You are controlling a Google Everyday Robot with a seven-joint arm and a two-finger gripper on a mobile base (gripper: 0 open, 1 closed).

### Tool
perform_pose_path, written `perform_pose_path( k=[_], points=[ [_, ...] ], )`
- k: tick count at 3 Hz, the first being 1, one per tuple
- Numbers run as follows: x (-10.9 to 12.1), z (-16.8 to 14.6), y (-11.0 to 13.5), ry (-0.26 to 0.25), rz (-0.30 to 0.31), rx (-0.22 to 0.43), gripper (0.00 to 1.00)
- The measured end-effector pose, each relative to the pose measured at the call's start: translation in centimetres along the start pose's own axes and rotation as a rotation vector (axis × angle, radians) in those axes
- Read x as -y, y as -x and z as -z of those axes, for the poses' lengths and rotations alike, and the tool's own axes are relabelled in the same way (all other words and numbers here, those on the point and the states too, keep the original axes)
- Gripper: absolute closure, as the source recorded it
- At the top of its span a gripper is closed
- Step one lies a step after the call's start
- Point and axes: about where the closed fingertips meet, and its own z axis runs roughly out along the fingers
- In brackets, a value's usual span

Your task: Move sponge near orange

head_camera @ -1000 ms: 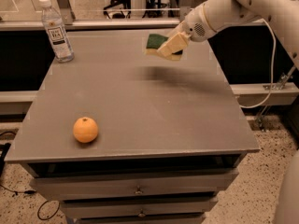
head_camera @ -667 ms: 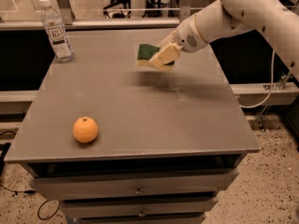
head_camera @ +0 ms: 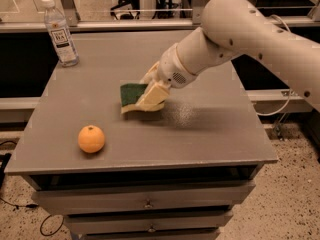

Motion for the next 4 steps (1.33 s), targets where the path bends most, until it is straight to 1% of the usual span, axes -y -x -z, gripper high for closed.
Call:
perform_pose_path(
  k=[1, 2, 3, 4],
  points=[
    [-3.7, -1.8, -0.1, 0.050, 0.078, -0.078, 1.00],
    [-5.0, -2.2, 0.6, 0.069, 0.117, -0.104, 1.00],
    [-5.9, -2.2, 1.2, 0.083, 0.141, -0.119, 1.00],
    [-6.6, -2.0, 1.3, 0.085, 0.151, -0.143, 0.75]
  ],
)
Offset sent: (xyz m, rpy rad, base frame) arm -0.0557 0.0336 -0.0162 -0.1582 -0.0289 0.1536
